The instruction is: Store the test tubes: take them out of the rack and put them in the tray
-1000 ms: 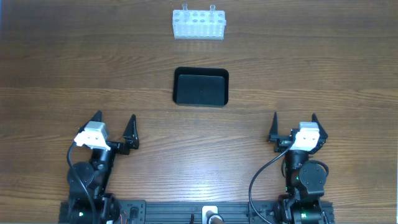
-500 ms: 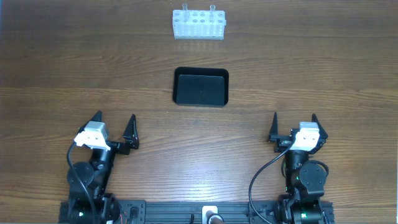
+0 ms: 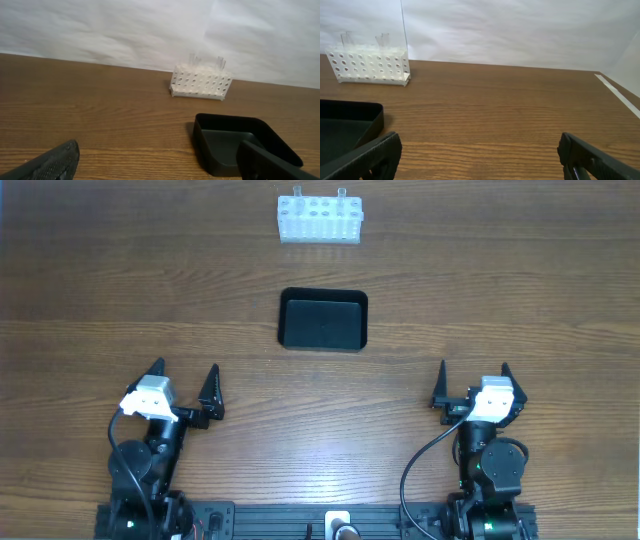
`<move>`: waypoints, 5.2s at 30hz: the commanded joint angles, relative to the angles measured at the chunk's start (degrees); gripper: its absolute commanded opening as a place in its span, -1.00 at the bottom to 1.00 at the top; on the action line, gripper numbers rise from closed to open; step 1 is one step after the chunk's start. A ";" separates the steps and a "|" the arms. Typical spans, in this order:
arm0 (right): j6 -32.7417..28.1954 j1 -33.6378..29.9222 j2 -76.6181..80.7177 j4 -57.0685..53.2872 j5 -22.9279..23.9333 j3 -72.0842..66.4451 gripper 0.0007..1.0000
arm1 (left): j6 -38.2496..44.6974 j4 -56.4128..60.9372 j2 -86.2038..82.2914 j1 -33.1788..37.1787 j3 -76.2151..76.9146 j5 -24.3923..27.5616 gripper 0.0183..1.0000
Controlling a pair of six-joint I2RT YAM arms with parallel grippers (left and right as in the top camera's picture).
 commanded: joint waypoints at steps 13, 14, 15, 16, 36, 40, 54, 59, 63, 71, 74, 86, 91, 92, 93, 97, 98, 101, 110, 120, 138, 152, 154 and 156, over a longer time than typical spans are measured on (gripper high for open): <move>-0.07 -0.39 -0.11 -0.20 0.63 -0.28 0.98 | -0.13 1.36 -0.09 1.79 -0.24 -1.22 1.00; -0.07 -0.39 -0.11 -0.20 0.63 -0.28 0.98 | -0.13 2.56 0.50 2.34 -0.24 -1.16 1.00; -0.07 -0.39 -0.11 -0.20 0.63 -0.28 0.98 | -0.11 4.37 1.68 2.97 -0.15 -0.68 1.00; -0.07 -0.39 -0.11 -0.20 0.63 -0.28 0.99 | -0.09 6.25 3.10 3.61 0.07 0.02 1.00; -0.07 -0.39 -0.11 -0.20 0.63 -0.28 0.98 | 4.63 15.96 50.88 7.13 32.54 8.98 0.99; -0.07 -0.39 -0.11 -0.20 0.63 -0.28 0.98 | 4.63 16.59 59.87 4.26 38.23 6.56 1.00; -0.07 -0.39 -0.11 -0.20 0.63 -0.28 0.98 | 8.96 16.37 84.98 -9.60 58.38 -6.36 1.00; -0.07 -0.39 -0.11 -0.20 0.63 -0.28 0.99 | 8.98 16.37 93.70 -12.87 65.11 -10.69 0.99; -0.07 -0.39 -0.11 -0.20 0.63 -0.28 0.99 | 9.03 16.33 102.22 -14.78 72.41 -13.77 1.00; -0.07 -0.39 -0.11 -0.22 0.63 -0.28 0.98 | 14.93 15.89 115.12 -17.49 84.78 -15.06 1.00; -0.07 -0.39 -0.11 -0.20 0.63 -0.28 0.98 | 14.91 15.91 117.57 -18.25 86.71 -15.43 1.00; -0.07 -0.39 -0.11 -0.20 0.63 -0.28 0.98 | 9.79 19.76 122.57 -18.95 86.88 -16.09 0.99; -0.07 -0.39 -0.11 -0.20 0.63 -0.28 0.98 | 8.33 20.33 124.19 -19.06 87.14 -16.68 1.00; -0.07 -0.39 -0.11 -0.20 0.63 -0.28 0.98 | 8.11 20.33 124.74 -19.17 87.54 -16.98 1.00; -0.07 -0.39 -0.11 -0.20 0.63 -0.28 0.98 | 7.91 20.13 125.15 -19.30 88.08 -17.16 1.00; -0.07 -0.39 -0.11 -0.20 0.63 -0.28 0.99 | 6.64 20.11 126.20 -19.43 88.70 -17.77 1.00; -0.07 -0.39 -0.11 -0.20 0.63 -0.28 0.99 | 6.56 20.13 126.25 -19.43 88.70 -18.21 1.00; -0.07 -0.39 -0.11 -0.20 0.63 -0.28 0.98 | 5.51 20.22 126.68 -19.43 88.70 -20.39 1.00; -0.07 -0.39 -0.11 -0.20 0.63 -0.28 0.98 | 2.56 20.13 129.57 -19.56 91.01 -21.68 1.00; -0.07 -0.39 -0.11 -0.20 0.63 -0.28 0.98 | -0.44 18.45 130.27 -20.68 92.48 -21.64 1.00; -0.07 -0.39 -0.11 -0.20 0.63 -0.28 0.98 | -1.92 18.27 130.38 -21.22 92.48 -22.71 1.00; -0.07 -0.39 -0.11 -0.20 0.63 -0.28 0.98 | -1.90 18.67 130.35 -22.14 92.54 -23.56 0.67; -0.07 -0.39 -0.11 -0.22 0.63 -0.28 0.98 | -1.92 18.64 130.38 -22.18 92.54 -23.54 0.66; -0.07 -0.39 -0.11 -0.20 0.63 -0.28 0.99 | -1.90 18.67 130.35 -22.40 92.54 -23.58 0.65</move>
